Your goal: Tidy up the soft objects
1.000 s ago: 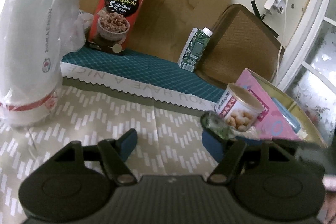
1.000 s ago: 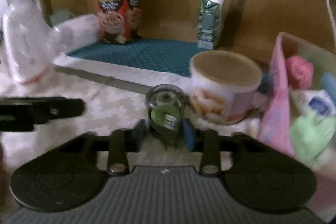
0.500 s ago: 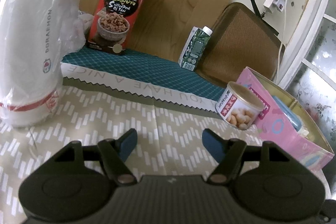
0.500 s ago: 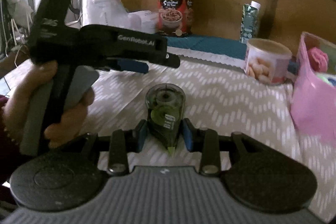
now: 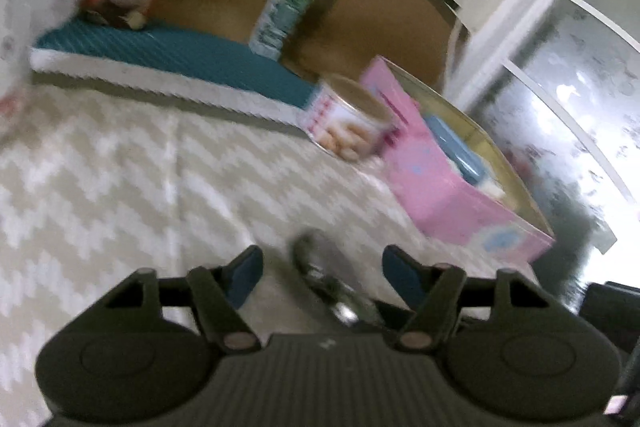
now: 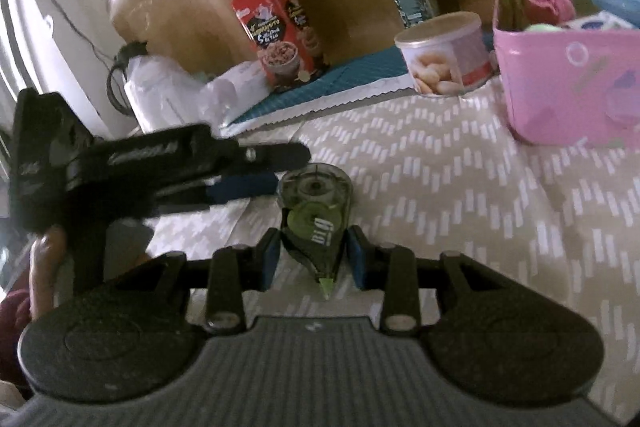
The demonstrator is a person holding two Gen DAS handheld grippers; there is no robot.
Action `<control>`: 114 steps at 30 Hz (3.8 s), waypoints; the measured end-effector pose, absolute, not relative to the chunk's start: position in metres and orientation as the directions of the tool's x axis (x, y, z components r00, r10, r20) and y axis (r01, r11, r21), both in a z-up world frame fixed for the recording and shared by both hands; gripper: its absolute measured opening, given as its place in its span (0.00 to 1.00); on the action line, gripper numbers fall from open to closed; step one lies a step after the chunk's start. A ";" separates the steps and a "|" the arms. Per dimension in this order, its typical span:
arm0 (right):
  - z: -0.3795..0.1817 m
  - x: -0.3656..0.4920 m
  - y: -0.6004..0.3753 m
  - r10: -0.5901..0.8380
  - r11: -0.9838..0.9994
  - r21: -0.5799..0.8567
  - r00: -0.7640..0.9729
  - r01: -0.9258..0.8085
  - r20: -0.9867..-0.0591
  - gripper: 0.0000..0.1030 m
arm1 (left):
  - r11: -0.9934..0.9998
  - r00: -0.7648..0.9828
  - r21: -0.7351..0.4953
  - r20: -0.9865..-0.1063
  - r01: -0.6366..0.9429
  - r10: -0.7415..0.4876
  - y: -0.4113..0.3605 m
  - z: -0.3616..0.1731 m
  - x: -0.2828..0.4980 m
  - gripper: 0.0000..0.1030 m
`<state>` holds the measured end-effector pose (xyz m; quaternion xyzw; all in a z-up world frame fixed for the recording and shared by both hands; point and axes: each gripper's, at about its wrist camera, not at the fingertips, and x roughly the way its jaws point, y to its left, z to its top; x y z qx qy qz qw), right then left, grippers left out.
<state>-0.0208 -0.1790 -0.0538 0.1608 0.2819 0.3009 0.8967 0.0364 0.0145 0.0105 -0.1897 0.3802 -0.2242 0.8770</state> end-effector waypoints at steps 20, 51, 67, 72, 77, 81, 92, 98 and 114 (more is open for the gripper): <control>-0.012 -0.031 -0.243 0.401 0.900 0.266 0.896 -0.346 -0.190 0.37 | 0.755 0.564 -0.391 -0.505 0.526 -0.654 -0.119 0.079 0.082 0.26; -0.026 0.030 -0.292 -0.012 0.979 0.194 0.975 0.056 -0.222 0.46 | 0.849 0.693 -0.257 -0.493 0.462 -0.526 -0.145 0.066 0.109 0.36; -0.024 -0.028 -0.236 0.009 0.988 0.156 0.987 0.016 -0.161 0.50 | 0.951 0.805 -0.184 -0.508 0.248 -0.308 -0.054 0.054 0.042 0.63; -0.019 -0.047 -0.236 0.017 0.985 0.174 0.982 0.016 -0.188 0.57 | 0.949 0.820 -0.164 -0.479 0.268 -0.314 -0.061 0.061 0.022 0.87; -0.013 -0.070 -0.244 0.013 0.972 0.231 0.982 0.031 -0.188 0.66 | 0.947 0.829 -0.140 -0.458 0.288 -0.320 -0.070 0.068 -0.001 1.00; -0.011 -0.086 -0.251 0.019 0.955 0.293 0.981 0.040 -0.195 0.76 | 0.942 0.817 -0.135 -0.469 0.307 -0.334 -0.076 0.070 -0.015 1.00; -0.017 -0.128 -0.261 0.084 0.912 0.410 0.975 0.008 -0.207 0.89 | 0.951 0.808 -0.073 -0.510 0.300 -0.294 -0.097 0.068 -0.058 1.00; -0.022 -0.149 -0.265 0.121 0.893 0.450 0.971 -0.016 -0.205 0.89 | 0.957 0.837 0.043 -0.497 0.288 -0.229 -0.117 0.068 -0.089 1.00; -0.022 -0.199 -0.270 0.153 0.889 0.448 0.983 -0.092 -0.101 0.92 | 0.945 0.843 0.126 -0.498 0.301 -0.202 -0.149 0.079 -0.138 1.00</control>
